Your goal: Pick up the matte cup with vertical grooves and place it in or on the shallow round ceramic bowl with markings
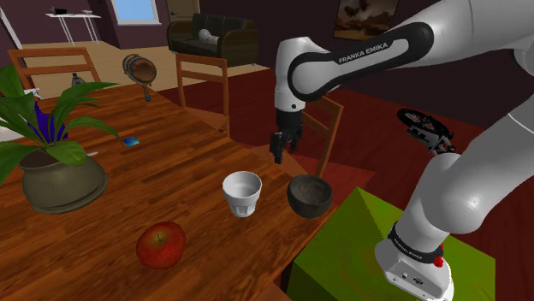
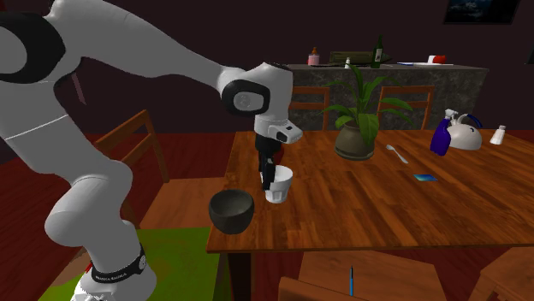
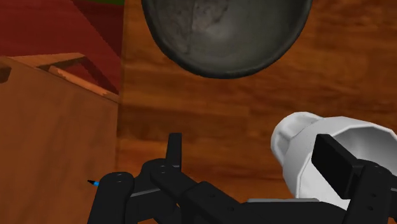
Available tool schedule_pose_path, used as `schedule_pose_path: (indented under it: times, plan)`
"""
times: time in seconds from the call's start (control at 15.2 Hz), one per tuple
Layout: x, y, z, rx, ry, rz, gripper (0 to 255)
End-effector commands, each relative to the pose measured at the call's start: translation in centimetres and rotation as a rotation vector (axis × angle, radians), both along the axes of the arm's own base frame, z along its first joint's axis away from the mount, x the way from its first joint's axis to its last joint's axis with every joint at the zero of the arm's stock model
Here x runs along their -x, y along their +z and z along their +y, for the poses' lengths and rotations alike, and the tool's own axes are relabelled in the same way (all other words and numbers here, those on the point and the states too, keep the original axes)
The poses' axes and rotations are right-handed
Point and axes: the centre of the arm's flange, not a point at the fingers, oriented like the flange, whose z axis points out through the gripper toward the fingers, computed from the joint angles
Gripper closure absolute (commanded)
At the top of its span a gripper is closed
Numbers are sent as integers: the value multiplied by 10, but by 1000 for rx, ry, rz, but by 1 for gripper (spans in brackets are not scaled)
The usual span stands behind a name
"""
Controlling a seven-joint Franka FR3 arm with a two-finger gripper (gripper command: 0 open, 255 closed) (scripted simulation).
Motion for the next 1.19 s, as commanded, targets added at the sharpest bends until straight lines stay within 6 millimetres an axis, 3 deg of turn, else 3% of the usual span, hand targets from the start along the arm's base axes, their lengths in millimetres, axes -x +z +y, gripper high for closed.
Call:
schedule_pose_path:
  times: [0.0,0.46,0.99,1.12]
  plan:
    - [-13,-13,13,-18,2,-8,0]
    - [-62,-50,71,-78,13,-31,0]
    - [-62,-92,80,-81,14,-32,0]
    - [-62,-92,80,-81,14,-32,0]
